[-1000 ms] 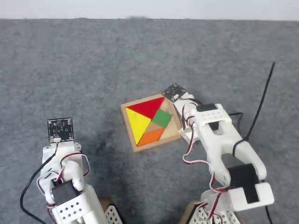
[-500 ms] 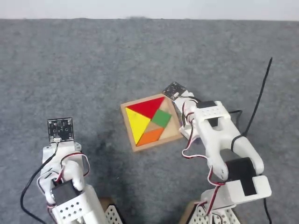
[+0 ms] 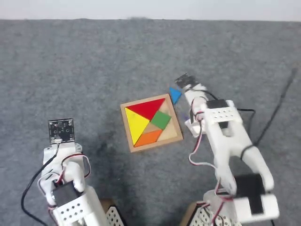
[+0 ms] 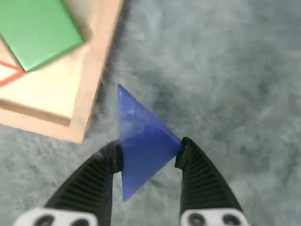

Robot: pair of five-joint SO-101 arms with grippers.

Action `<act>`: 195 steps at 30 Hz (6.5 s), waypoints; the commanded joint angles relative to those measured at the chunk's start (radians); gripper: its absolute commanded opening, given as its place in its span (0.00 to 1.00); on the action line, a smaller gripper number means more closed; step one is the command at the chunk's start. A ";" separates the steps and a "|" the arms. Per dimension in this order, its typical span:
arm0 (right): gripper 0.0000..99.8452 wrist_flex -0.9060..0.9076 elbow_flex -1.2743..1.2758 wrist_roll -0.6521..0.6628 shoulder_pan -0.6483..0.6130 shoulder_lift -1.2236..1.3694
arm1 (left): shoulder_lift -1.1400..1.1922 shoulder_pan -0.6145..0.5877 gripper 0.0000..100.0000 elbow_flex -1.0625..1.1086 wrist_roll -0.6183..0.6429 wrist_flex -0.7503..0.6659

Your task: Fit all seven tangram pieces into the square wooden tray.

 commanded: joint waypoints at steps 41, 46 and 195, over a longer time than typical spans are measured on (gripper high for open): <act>0.25 0.035 -0.509 -0.117 -0.104 0.506 | -0.015 0.000 0.02 -0.008 -0.012 0.003; 0.25 0.044 -0.479 -0.112 -0.068 0.527 | -0.015 0.000 0.02 -0.008 -0.012 0.003; 0.17 -0.027 0.086 -0.862 -0.329 -0.251 | -0.015 0.000 0.02 -0.008 -0.012 0.003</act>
